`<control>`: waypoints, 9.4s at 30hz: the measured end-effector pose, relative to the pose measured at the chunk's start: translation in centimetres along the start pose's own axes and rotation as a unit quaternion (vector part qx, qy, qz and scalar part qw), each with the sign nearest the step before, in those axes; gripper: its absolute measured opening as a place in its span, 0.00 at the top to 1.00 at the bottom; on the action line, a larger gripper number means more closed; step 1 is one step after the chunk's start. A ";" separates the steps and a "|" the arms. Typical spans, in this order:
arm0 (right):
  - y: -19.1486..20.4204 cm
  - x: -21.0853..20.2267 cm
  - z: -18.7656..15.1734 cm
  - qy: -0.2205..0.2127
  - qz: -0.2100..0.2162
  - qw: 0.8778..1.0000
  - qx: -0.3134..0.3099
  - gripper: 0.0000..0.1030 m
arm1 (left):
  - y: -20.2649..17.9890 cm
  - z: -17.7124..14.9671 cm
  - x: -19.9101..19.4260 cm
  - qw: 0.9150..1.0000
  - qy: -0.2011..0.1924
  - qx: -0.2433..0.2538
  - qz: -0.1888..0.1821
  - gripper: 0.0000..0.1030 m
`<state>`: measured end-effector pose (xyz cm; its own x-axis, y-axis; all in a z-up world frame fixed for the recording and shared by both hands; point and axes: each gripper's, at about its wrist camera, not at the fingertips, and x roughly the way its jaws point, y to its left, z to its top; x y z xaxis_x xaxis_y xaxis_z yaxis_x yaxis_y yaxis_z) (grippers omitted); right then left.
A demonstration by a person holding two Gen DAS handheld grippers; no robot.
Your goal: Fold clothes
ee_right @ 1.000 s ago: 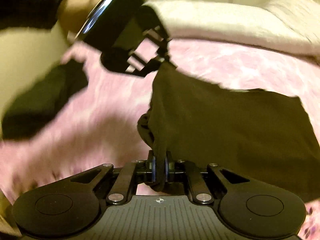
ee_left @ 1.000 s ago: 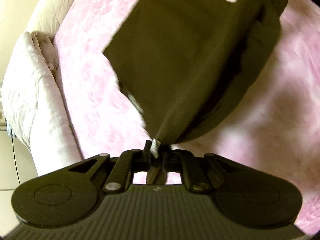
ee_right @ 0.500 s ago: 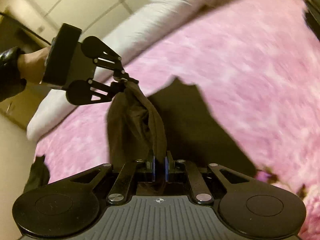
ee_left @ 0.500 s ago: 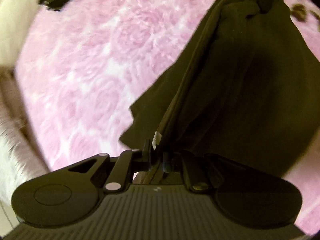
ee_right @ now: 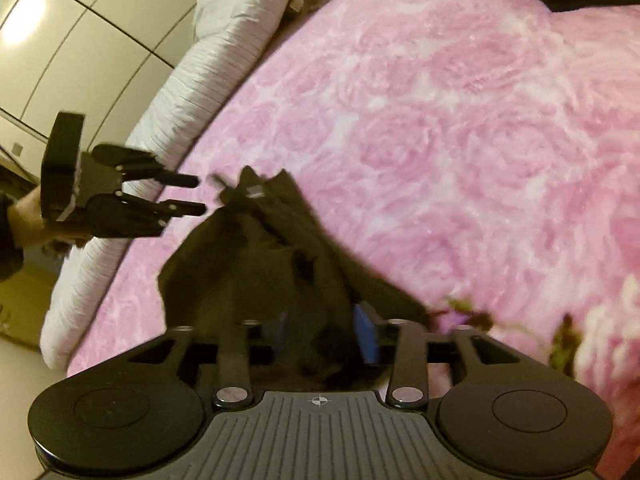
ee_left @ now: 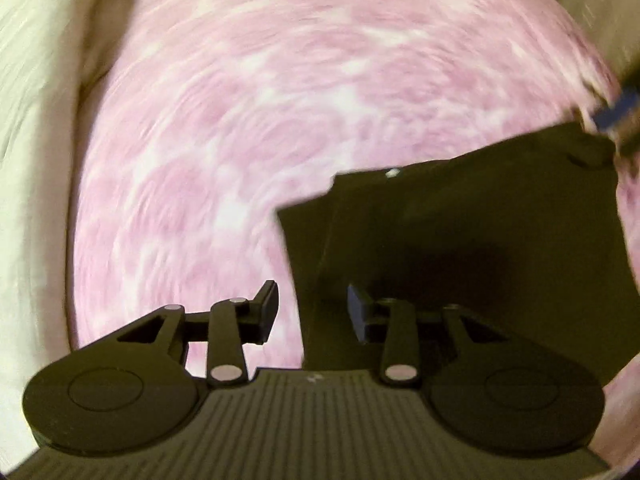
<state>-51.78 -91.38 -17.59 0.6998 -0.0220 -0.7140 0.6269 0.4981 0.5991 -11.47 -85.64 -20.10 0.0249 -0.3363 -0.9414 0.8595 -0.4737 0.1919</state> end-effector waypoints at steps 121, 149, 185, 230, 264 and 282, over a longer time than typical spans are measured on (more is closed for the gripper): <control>11.0 4.5 -13.9 0.045 -0.169 0.975 -0.140 0.63 | -5.9 -14.9 -0.1 0.990 -0.085 -0.105 0.035 0.66; 16.6 9.1 -19.2 0.001 -0.237 0.813 -0.532 0.86 | -17.1 -18.9 3.7 0.914 -0.105 0.345 0.183 0.79; 14.0 -4.9 -21.5 0.063 -0.275 0.898 -0.337 0.50 | -27.5 -16.3 -5.5 0.986 -0.060 0.156 0.027 0.76; 10.9 5.6 -20.6 0.013 -0.293 0.745 -0.600 0.80 | -29.9 -17.4 1.0 0.922 -0.145 0.316 0.172 0.41; 21.8 -20.6 -18.6 0.048 -0.271 0.778 -0.565 0.82 | -32.4 -8.8 -22.7 0.942 -0.143 0.282 0.114 0.89; 4.3 -35.0 -6.7 0.028 -0.284 0.801 -0.525 0.82 | -38.6 19.6 -19.6 0.938 -0.161 0.293 0.089 0.89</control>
<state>-75.92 -82.66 7.53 0.3685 -0.4801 -0.7960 0.1839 0.8770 -0.4439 -55.16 -76.70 -3.62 -0.0958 -0.6359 -0.7658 0.4263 -0.7214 0.5457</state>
